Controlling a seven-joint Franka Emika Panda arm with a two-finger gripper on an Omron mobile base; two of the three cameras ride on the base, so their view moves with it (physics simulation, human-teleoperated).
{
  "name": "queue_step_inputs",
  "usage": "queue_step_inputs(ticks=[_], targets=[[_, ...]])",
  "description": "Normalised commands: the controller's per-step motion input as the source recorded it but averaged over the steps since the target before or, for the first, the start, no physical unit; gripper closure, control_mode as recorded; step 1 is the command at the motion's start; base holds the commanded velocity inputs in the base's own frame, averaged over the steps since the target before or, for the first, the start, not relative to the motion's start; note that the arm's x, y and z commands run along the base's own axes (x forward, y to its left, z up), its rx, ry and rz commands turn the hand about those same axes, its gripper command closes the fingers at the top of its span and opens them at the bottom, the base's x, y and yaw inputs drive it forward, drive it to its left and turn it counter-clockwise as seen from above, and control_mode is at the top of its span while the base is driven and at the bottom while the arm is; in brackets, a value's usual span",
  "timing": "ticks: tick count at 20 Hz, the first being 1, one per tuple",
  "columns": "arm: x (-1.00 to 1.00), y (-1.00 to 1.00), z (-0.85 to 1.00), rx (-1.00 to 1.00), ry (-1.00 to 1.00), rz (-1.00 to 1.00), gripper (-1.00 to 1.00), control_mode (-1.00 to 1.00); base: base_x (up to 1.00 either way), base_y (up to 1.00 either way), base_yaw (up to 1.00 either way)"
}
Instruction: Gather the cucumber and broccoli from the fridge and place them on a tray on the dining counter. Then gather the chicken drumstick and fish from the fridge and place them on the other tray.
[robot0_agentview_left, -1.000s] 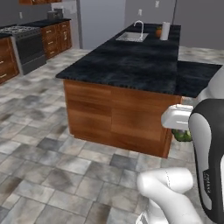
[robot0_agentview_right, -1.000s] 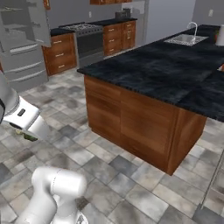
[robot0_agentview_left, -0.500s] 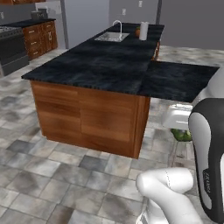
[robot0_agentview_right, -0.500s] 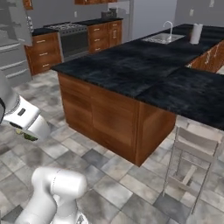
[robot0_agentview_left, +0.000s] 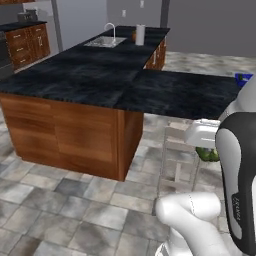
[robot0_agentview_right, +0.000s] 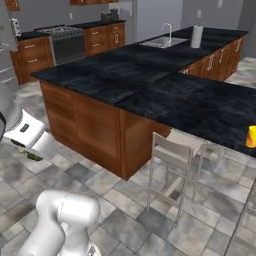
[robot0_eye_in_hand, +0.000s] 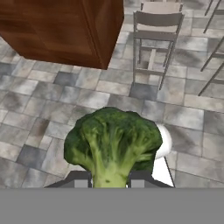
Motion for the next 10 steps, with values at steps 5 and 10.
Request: queue_step_inputs(ticks=[5, 10], targets=[[0.00, 0.00, 0.00, 0.00, 0.00, 0.00, 1.00, 1.00, 0.00, -1.00, -0.03], [0.00, 0.00, 0.00, 0.00, 0.00, 0.00, 1.00, 1.00, 0.00, -1.00, -0.02]])
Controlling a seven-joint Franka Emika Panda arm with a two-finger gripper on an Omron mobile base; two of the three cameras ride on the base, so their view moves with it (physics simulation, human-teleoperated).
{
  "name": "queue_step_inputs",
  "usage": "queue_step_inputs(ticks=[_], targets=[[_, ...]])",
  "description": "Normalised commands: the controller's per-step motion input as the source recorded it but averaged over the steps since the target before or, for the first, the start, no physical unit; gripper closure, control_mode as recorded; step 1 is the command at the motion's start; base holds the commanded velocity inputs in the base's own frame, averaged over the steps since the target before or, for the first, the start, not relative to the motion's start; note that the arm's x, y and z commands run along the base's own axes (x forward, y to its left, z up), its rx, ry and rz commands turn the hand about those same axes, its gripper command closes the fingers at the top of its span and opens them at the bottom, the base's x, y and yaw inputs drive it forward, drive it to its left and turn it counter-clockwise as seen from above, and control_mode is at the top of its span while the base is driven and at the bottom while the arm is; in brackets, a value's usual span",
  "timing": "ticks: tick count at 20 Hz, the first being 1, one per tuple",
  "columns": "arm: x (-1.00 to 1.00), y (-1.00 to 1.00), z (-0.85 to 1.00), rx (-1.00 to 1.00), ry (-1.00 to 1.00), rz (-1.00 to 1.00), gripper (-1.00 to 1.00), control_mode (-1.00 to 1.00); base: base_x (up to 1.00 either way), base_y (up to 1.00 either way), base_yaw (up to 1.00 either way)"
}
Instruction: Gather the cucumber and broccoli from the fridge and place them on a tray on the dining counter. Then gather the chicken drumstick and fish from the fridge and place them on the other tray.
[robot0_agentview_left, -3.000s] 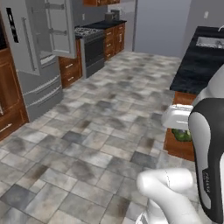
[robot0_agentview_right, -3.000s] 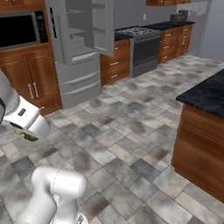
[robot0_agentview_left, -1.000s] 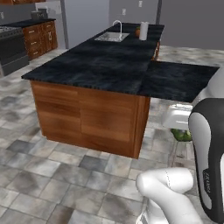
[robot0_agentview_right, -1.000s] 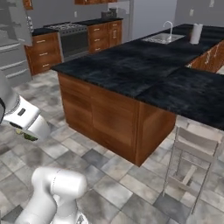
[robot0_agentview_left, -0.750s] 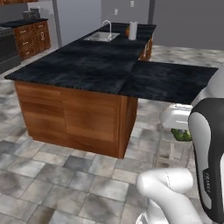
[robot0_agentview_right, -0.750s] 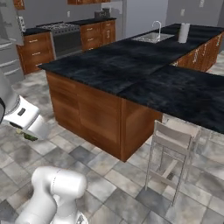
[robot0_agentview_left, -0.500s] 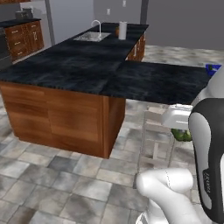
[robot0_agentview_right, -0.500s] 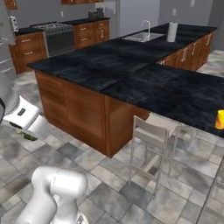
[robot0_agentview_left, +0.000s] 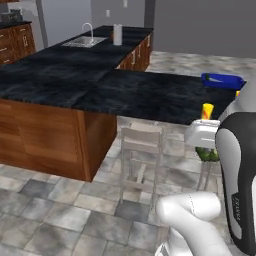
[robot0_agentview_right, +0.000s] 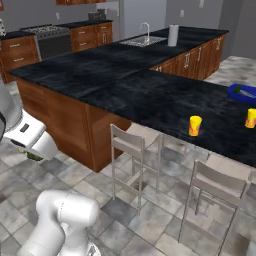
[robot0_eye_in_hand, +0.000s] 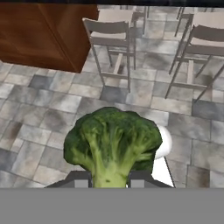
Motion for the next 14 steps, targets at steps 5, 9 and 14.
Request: queue_step_inputs(ticks=[5, 9, 14], targets=[[0.00, 0.00, 0.00, 0.00, 0.00, 0.00, 1.00, 1.00, -0.01, -1.00, -0.02], [0.00, 0.00, 0.00, 0.00, 0.00, 0.00, 1.00, 1.00, -0.05, -1.00, -0.03], [0.00, 0.00, 0.00, 0.00, 0.00, 0.00, 1.00, 1.00, -0.08, -1.00, -0.02]])
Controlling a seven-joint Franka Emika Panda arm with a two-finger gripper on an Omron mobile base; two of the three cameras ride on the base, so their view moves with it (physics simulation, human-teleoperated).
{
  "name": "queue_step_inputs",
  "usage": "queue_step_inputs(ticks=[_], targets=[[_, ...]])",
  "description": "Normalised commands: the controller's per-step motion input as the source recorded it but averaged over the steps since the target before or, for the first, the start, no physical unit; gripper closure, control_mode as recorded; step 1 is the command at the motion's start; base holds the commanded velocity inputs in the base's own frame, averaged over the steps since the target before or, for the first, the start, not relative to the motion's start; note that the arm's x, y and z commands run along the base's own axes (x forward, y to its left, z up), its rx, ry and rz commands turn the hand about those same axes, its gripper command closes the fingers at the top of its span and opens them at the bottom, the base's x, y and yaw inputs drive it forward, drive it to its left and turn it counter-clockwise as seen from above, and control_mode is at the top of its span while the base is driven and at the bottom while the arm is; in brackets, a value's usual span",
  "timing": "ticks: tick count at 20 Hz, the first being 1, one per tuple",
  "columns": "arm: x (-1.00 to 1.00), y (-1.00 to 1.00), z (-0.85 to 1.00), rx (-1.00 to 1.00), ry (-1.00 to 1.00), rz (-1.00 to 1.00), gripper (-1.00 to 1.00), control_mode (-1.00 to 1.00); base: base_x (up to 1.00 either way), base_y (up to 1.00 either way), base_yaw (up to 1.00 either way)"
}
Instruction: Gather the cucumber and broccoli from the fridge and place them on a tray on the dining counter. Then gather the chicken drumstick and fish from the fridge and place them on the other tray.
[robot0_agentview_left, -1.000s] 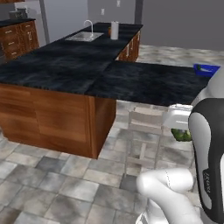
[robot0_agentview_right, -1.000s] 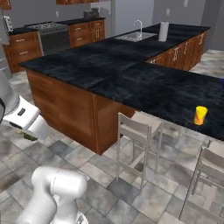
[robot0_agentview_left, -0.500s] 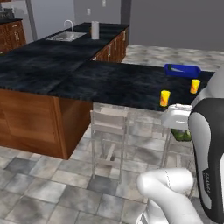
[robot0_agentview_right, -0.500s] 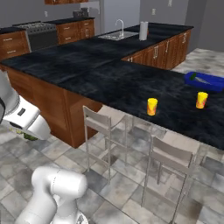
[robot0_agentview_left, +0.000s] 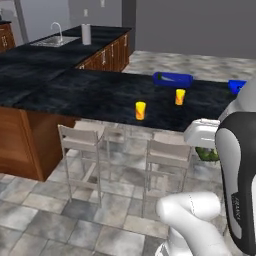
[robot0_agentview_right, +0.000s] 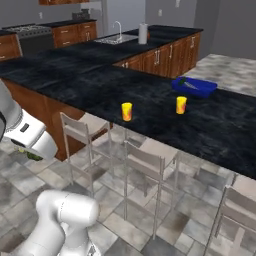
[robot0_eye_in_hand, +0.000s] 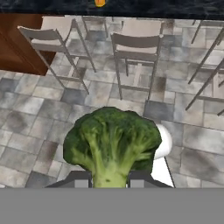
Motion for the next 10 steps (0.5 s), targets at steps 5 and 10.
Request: queue_step_inputs(ticks=[5, 10], targets=[[0.00, 0.00, 0.00, 0.00, 0.00, 0.00, 1.00, 1.00, -0.10, -1.00, -0.01], [0.00, 0.00, 0.00, 0.00, 0.00, 0.00, 1.00, 1.00, -0.07, -1.00, -0.01]])
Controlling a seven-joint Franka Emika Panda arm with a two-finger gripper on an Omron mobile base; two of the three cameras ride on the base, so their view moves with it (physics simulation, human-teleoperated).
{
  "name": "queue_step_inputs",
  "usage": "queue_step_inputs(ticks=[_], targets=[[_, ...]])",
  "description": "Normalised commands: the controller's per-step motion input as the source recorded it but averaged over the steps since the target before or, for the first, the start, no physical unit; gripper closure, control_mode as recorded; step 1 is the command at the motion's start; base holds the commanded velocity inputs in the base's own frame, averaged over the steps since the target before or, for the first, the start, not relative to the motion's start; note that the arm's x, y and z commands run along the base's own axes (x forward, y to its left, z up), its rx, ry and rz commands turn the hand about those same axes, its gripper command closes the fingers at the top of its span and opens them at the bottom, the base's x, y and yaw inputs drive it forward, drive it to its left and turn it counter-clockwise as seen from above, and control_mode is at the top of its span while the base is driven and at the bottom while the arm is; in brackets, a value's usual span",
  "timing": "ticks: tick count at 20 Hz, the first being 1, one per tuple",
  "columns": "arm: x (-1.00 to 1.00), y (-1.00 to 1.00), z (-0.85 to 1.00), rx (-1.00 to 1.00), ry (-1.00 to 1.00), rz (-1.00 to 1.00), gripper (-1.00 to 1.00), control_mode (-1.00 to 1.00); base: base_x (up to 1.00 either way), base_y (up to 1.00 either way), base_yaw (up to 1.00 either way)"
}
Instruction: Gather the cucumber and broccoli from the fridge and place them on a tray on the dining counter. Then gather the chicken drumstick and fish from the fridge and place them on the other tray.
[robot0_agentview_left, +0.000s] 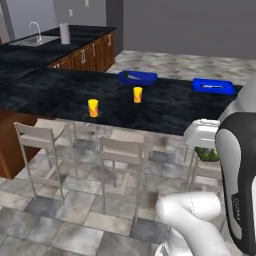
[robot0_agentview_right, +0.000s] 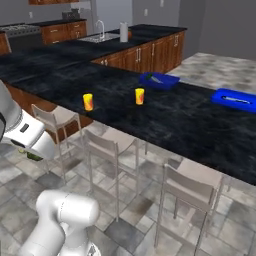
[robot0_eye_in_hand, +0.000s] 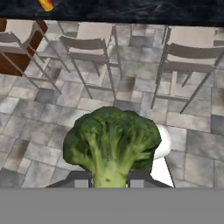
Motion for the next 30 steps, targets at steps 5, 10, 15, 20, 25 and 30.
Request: queue_step_inputs(ticks=[5, 10, 15, 20, 25, 30], targets=[[0.00, 0.00, 0.00, 0.00, 0.00, 0.00, 1.00, 1.00, -0.03, -1.00, -0.01], [0.00, 0.00, 0.00, 0.00, 0.00, 0.00, 1.00, 1.00, 0.00, -1.00, 0.00], [0.00, 0.00, 0.00, 0.00, 0.00, 0.00, 1.00, 1.00, 0.00, -1.00, 0.00], [0.00, 0.00, 0.00, 0.00, 0.00, 0.00, 1.00, 1.00, 0.00, -1.00, 0.00], [0.00, 0.00, 0.00, 0.00, 0.00, 0.00, 1.00, 1.00, 0.00, -1.00, 0.00], [0.00, 0.00, 0.00, 0.00, 0.00, 0.00, 1.00, 1.00, 0.00, -1.00, 0.00]])
